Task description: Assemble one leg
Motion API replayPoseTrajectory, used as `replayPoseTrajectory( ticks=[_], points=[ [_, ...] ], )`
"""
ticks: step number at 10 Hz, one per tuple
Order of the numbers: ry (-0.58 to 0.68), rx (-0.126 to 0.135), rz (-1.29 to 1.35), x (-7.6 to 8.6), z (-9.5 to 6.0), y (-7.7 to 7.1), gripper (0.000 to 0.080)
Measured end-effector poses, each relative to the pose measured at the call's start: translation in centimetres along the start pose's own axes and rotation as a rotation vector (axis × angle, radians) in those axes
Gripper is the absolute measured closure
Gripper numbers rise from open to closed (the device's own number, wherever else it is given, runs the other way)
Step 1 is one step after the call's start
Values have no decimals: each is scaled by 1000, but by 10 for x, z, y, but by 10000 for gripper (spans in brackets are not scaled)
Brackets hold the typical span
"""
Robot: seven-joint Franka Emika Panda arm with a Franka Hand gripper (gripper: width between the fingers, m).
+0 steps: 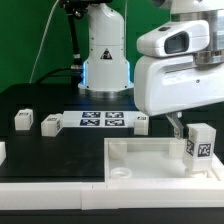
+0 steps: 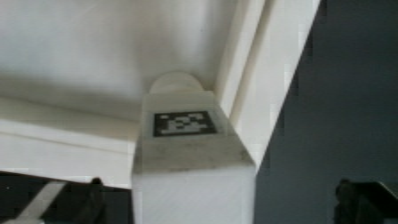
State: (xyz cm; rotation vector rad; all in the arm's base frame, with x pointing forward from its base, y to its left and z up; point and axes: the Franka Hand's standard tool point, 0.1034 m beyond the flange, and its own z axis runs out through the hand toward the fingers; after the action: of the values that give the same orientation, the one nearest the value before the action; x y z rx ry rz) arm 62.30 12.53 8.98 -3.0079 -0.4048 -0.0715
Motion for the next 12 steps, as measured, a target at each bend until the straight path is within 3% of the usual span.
replayPoseTrajectory(
  ticks=[3,5,6,7,10,12],
  points=[
    [-2,0,0,-3,3,0,150],
    [-2,0,0,-3,3,0,404],
    [0,-1,0,-3,2,0,404],
    [0,-1,1,-2,2,1,491],
    [1,0,15,-2,2,1,492],
    [11,22,231,-2,1,8,495]
  ],
)
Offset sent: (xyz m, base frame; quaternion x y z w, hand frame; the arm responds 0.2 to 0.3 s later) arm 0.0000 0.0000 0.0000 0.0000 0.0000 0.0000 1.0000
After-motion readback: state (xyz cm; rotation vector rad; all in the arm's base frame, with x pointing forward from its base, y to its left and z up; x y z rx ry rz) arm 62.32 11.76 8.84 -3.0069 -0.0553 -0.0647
